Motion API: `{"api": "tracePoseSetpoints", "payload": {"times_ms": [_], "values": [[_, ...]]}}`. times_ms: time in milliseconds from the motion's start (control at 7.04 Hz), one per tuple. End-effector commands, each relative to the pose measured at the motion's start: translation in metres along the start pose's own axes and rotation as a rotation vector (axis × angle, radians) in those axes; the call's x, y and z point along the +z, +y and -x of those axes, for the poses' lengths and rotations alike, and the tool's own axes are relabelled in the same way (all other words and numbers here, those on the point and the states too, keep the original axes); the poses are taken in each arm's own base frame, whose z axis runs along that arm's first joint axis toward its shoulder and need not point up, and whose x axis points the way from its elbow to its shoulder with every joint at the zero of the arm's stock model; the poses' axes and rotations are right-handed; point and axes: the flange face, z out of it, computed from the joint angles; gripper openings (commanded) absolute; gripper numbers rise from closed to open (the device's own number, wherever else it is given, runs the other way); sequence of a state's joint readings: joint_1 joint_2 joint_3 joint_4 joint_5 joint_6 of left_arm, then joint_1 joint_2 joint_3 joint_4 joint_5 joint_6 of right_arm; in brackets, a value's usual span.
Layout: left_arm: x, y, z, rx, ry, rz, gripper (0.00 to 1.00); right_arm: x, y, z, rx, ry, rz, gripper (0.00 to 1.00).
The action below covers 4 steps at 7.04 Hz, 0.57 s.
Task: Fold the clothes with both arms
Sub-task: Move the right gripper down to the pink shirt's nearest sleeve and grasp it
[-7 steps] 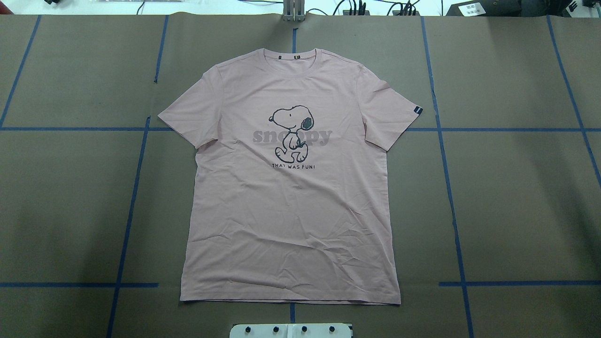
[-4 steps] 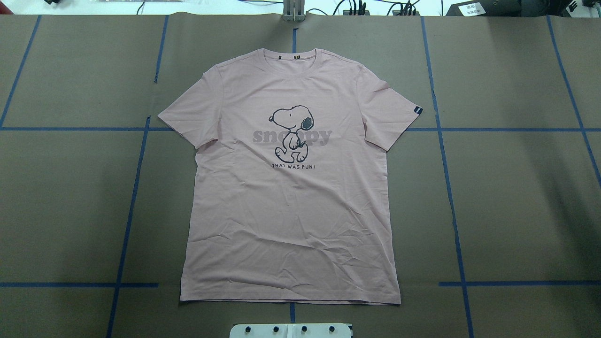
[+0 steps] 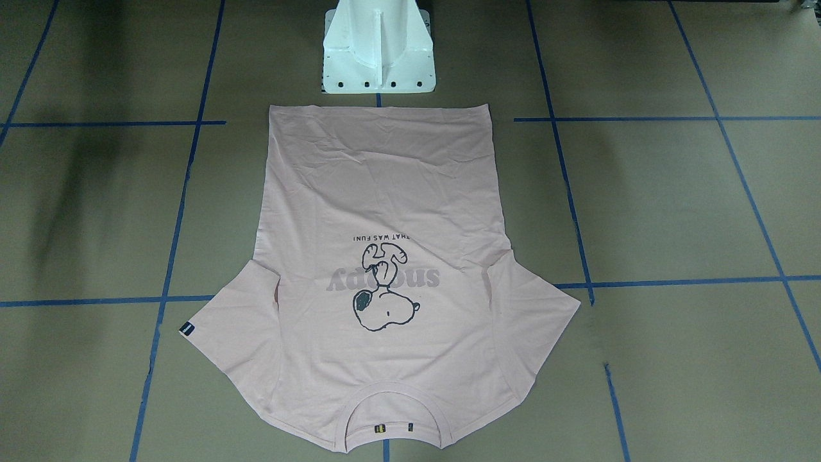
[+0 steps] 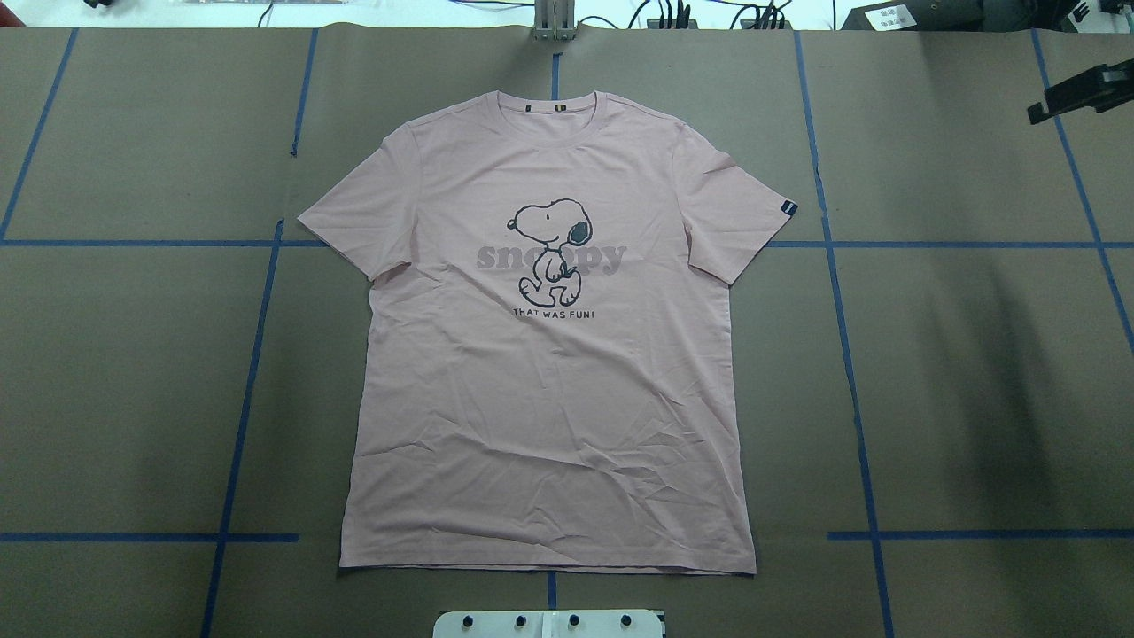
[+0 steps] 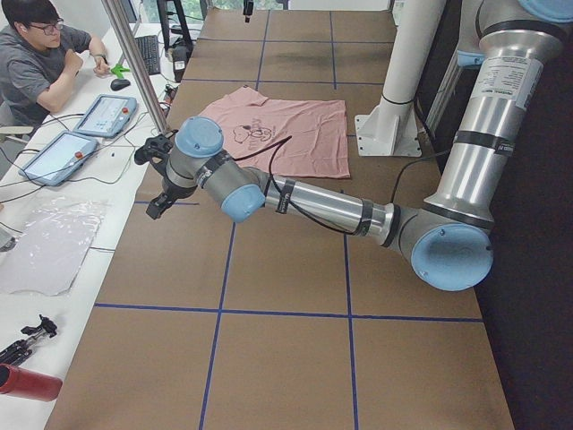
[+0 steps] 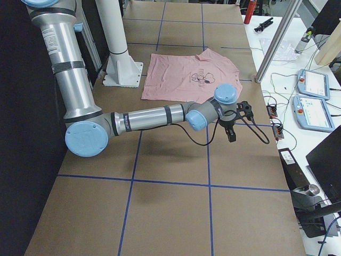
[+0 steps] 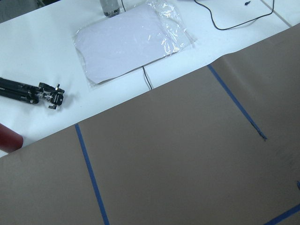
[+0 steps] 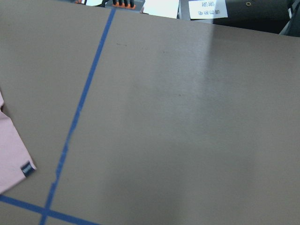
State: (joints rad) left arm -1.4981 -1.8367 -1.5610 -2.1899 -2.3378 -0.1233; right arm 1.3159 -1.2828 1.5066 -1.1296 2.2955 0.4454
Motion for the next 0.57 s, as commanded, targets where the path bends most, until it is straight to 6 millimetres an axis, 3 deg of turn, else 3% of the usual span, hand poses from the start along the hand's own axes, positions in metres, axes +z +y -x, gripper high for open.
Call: {"api": "tracePoseSetpoints", "payload": {"times_ms": [0, 284, 426], "values": [[0.082, -0.006, -0.095, 0.001, 0.144, 0.051, 1.00, 0.046, -0.024, 0.110, 0.117, 0.016, -0.031, 1.00], [0.087, -0.007, -0.102, -0.002, 0.140, 0.051, 1.00, 0.102, -0.030, 0.185, 0.181, 0.029, -0.082, 0.90], [0.087, -0.007, -0.103, -0.008, 0.139, 0.050, 1.00, 0.135, -0.023, 0.201, 0.203, 0.028, -0.114, 0.84]]}}
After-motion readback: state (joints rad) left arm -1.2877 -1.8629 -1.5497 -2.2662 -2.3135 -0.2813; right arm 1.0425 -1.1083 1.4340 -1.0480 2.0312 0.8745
